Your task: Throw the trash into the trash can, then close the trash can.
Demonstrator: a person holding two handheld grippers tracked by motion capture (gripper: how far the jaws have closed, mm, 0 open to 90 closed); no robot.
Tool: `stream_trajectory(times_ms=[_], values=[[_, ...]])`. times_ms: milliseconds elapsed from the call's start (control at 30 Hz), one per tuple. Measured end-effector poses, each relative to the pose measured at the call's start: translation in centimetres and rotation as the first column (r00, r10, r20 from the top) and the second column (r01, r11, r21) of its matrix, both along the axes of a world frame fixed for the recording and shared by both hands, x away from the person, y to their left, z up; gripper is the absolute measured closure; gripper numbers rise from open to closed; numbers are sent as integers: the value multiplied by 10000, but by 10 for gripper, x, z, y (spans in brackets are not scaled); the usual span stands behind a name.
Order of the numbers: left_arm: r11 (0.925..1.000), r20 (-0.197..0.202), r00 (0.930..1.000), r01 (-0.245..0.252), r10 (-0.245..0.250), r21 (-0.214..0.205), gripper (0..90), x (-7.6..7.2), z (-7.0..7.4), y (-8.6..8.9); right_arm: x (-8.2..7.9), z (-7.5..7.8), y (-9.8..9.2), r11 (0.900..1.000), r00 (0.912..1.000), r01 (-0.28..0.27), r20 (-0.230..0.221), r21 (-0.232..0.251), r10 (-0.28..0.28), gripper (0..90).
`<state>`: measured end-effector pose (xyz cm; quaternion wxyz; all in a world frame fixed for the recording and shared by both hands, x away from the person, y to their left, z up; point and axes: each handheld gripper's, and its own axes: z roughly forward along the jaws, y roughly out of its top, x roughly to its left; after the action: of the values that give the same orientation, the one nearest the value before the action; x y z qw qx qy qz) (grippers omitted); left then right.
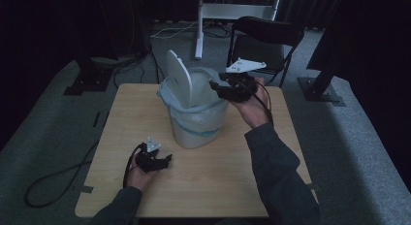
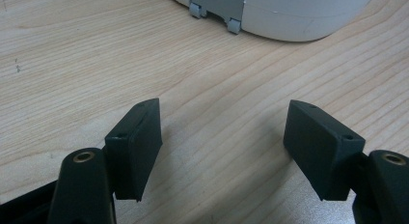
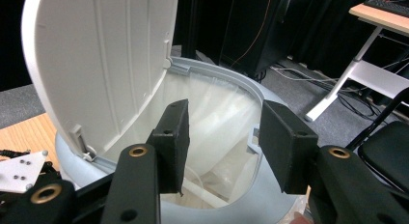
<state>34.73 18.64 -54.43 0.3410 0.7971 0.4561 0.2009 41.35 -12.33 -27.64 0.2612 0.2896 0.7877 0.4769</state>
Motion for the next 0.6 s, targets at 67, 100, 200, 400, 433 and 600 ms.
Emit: stream_trajectory(times_ms=[67,100,200,400,433,600], values=[[10000,-2,10000,8,-8,6,301,0,0,0,-1,0,0,10000,10000,-9,-16,29,9,524],[10000,-4,10000,5,-5,7,301,0,0,0,-2,0,0,10000,10000,-21,-23,37,21,521],[10000,-3,10000,5,-5,2,301,0,0,0,-5,2,0,9999,10000,-67,37,85,66,509],[10000,0,10000,18,-18,-3,301,0,0,0,-17,8,-1,9988,9990,-355,277,350,345,444],[10000,1,10000,20,-20,-3,301,0,0,0,-17,8,-1,9988,9990,-355,277,350,345,444],[10000,21,10000,5,-5,-10,301,0,0,0,-25,14,1,9941,9960,-865,292,648,848,390]])
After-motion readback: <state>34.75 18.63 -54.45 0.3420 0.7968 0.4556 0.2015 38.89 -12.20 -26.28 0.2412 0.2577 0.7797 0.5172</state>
